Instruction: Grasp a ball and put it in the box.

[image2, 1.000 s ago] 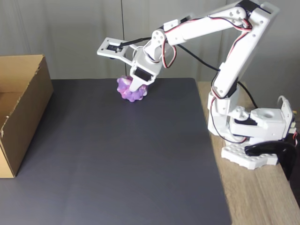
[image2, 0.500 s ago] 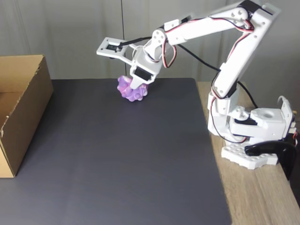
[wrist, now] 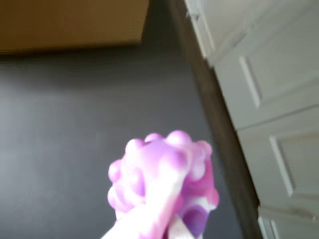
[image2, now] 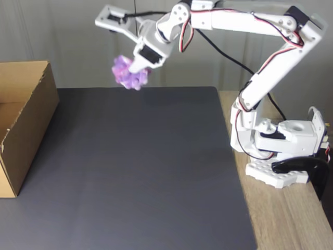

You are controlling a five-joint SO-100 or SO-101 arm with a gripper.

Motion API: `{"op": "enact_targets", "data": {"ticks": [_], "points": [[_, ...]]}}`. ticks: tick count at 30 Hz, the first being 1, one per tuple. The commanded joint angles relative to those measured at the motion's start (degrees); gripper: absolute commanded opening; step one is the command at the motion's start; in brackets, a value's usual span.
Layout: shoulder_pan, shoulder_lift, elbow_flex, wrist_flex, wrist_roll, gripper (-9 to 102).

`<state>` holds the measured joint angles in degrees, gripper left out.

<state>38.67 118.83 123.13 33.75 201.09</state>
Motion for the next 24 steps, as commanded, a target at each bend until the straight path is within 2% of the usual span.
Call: {"op": "enact_targets", "data": {"ticks": [1, 12, 24], "points": [[-2.2, 2.5, -6.6, 1.1, -0.9, 0], [-11.3, -5.3, -30.6, 4.4, -1.9, 0], [-22.9, -24.9, -58.6, -0.4, -2.3, 0]]}}
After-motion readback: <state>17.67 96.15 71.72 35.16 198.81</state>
